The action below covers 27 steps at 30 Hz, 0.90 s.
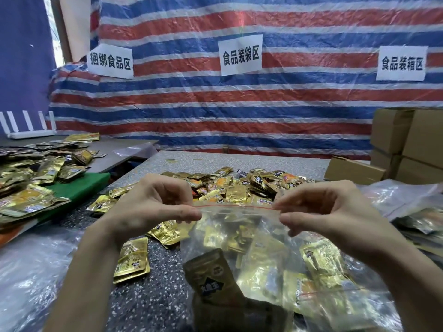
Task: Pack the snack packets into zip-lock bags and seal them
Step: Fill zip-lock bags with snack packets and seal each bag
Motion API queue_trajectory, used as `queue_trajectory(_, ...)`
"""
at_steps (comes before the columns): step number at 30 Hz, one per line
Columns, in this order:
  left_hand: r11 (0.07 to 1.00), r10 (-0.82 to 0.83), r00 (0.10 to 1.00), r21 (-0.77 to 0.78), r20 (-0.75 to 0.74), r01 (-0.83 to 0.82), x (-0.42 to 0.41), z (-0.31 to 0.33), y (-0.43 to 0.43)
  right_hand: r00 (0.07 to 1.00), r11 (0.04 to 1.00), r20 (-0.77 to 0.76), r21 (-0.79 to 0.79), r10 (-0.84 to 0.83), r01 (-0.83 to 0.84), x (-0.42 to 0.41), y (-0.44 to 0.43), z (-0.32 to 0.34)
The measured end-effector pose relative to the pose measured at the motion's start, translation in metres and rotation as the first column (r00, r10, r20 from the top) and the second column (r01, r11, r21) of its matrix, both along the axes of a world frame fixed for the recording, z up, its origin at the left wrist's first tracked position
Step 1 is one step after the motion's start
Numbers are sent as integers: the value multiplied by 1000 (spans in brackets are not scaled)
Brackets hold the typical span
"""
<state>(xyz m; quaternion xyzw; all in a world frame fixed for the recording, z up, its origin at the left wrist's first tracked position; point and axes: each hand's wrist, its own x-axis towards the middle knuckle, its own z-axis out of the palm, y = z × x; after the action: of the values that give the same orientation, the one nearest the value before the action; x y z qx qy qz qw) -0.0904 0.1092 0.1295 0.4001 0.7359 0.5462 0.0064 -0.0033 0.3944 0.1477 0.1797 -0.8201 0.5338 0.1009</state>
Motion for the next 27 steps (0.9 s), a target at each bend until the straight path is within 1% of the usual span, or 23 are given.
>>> queue_trajectory(4, 998, -63, 998, 16, 16, 63, 2, 0, 0, 999, 995, 25, -93, -22, 24, 2, 3, 4)
queue_trajectory(8, 999, -44, 992, 18, 120, 43, -4, -5, -4, 997, 984, 50, -163, -61, 68, 1, 4, 3)
queue_trajectory(10, 998, -56, 987, 19, 153, 54, -7, -7, -6, 995, 981, 62, -173, -75, 85, 1, 4, 3)
queue_trajectory(12, 997, -81, 982, 29, 172, 77, -6, -7, -8, 995, 986, 74, -148, -67, 77, 3, 5, 4)
queue_trajectory(14, 997, -64, 986, 46, 157, 57, -5, -6, -7, 994, 988, 100, -146, -37, 52, 4, 8, 6)
queue_trajectory(17, 997, 8, 995, 73, 102, -15, -4, -4, -3, 991, 989, 134, -147, -15, 35, 6, 16, 7)
queue_trajectory(21, 997, 1, 996, 75, 84, -8, -1, -3, 0, 987, 992, 154, -113, -45, 63, 7, 18, 7)
queue_trajectory(23, 999, 35, 996, 18, 86, -37, 3, 1, -1, 987, 994, 154, -96, -37, 52, 7, 16, 6)
queue_trajectory(24, 996, 82, 995, -48, 57, -80, 4, 3, 0, 989, 995, 146, -94, -27, 41, 7, 13, 5)
queue_trajectory(26, 949, 185, 980, -245, -69, -196, 7, 7, 2, 993, 997, 112, -72, -24, 32, 6, 7, 2)
queue_trajectory(27, 918, 198, 972, -323, -125, -229, 10, 8, 5, 995, 998, 95, -54, -21, 26, 5, 3, 0)
